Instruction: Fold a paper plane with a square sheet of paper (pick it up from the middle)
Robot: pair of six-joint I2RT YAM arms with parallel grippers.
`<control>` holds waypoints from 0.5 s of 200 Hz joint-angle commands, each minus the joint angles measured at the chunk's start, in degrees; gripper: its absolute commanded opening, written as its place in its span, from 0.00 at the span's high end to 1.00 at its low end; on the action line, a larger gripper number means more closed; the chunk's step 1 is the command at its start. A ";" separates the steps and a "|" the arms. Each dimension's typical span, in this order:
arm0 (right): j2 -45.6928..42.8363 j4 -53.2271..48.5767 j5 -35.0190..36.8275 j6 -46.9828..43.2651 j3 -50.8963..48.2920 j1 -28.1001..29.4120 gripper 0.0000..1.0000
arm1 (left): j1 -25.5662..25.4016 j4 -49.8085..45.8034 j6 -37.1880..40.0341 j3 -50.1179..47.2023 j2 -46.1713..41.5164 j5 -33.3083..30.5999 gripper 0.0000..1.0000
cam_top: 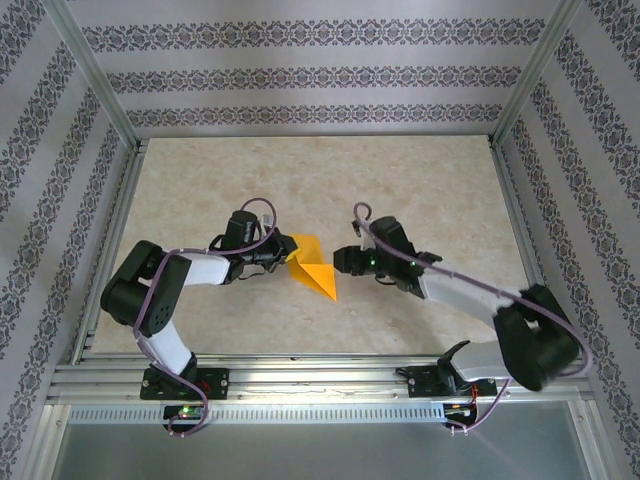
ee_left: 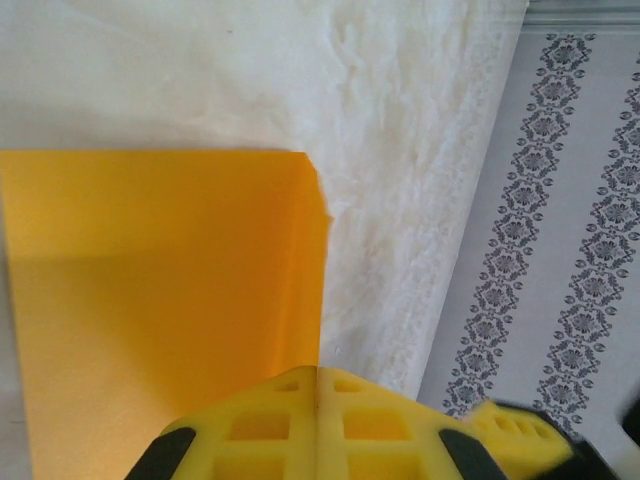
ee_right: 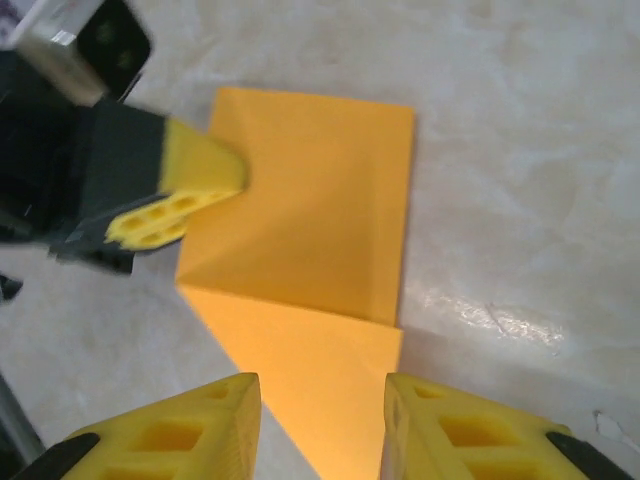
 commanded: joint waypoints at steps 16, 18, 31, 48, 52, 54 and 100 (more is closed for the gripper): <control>-1.72 1.97 23.26 -20.48 -5.16 13.18 0.63 | -1.75 -0.17 -2.34 -1.31 -2.83 -4.88 1.00; -1.53 2.02 23.61 -21.00 -5.16 13.58 0.63 | -1.83 -0.24 -2.31 -1.35 -3.00 -5.03 1.00; 0.22 2.60 24.94 -22.05 -4.81 16.13 0.62 | -2.13 -1.24 -2.27 -1.38 -3.96 -6.18 1.00; 2.72 4.97 26.40 -22.70 -4.48 18.65 0.60 | -2.42 -3.01 -1.50 -1.12 -4.91 -6.86 1.00; 3.25 5.55 27.26 -23.17 -4.34 19.32 0.59 | -2.41 -3.25 -1.20 -0.99 -4.97 -6.86 1.00; 3.51 5.79 27.64 -23.47 -4.34 19.70 0.59 | -2.41 -3.34 -1.12 -0.99 -5.00 -6.84 1.00; 10.53 7.93 38.87 -26.54 -1.04 24.63 0.57 | -2.41 -3.09 -0.68 -0.33 -4.41 -5.97 0.96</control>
